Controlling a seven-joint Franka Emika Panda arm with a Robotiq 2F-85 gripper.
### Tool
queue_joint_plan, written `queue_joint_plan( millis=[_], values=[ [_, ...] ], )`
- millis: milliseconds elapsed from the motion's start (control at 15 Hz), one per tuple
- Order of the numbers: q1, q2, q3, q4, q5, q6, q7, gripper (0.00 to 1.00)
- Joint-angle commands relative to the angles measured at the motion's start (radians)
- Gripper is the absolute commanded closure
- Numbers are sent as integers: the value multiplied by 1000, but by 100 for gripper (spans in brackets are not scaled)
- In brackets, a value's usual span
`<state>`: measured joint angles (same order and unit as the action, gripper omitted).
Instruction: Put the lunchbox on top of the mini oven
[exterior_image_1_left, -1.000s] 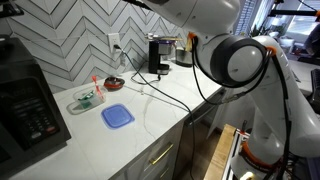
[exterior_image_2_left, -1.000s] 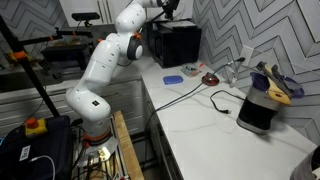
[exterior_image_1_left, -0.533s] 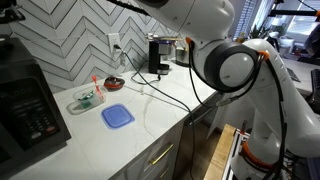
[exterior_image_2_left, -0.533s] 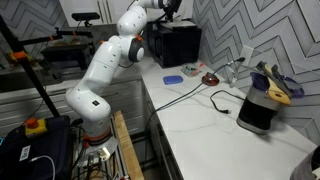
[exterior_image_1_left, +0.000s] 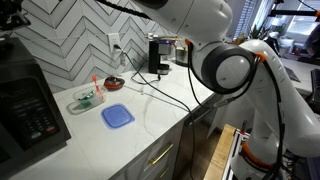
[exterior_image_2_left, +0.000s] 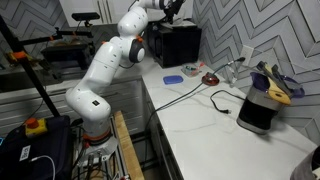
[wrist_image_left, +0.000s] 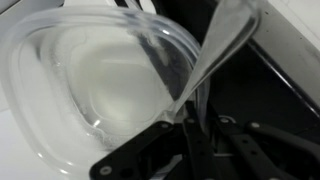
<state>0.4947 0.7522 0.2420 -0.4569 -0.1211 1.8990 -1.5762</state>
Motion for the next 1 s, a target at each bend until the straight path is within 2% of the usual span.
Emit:
queue_joint_plan(
  millis=[0, 200, 400, 600, 800, 933],
  values=[
    [4, 8, -17, 11, 29, -8, -32, 63],
    [6, 9, -20, 12, 28, -7, -33, 43],
    [10, 9, -24, 16, 21, 8, -40, 18],
    [27, -5, -30, 16, 6, 65, -60, 0],
    [64, -51, -65, -7, -43, 172, -86, 0],
    [105, -88, -127, -11, -113, 215, -26, 0]
  ],
)
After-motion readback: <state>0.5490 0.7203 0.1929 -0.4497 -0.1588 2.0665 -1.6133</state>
